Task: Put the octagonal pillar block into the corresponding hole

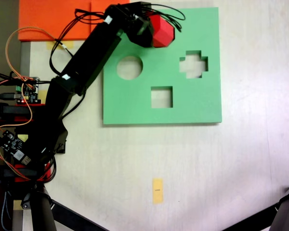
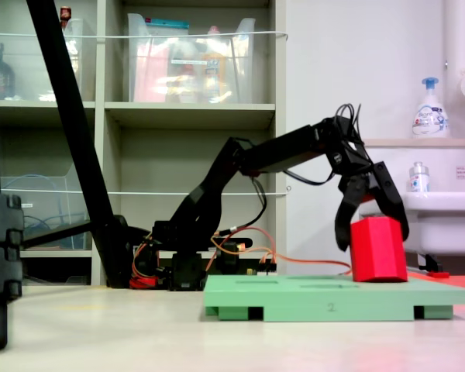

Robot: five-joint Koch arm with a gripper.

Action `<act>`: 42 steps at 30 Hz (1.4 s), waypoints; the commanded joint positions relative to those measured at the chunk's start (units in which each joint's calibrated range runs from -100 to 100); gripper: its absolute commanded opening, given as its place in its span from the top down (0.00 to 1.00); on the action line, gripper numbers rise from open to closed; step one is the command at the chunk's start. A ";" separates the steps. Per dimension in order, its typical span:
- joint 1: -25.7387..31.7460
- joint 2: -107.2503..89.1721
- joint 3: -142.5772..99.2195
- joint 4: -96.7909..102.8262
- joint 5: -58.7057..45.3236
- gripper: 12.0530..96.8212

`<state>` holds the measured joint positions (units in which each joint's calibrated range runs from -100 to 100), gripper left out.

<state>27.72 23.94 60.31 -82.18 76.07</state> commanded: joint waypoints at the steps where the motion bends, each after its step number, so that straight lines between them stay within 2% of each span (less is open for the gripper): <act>1: -0.20 -0.20 4.59 3.46 0.93 0.76; 22: -2.15 5.53 4.79 13.67 0.88 0.75; 27: -2.34 7.35 4.99 15.21 0.29 0.72; 30: -2.34 8.18 4.99 15.21 0.10 0.64; 34: -1.86 9.30 4.99 15.12 0.10 0.44; 39: -1.32 5.25 4.99 12.52 -0.29 0.23; 42: -1.12 1.34 4.99 11.26 -1.27 0.22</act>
<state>26.06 32.01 62.27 -72.20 75.58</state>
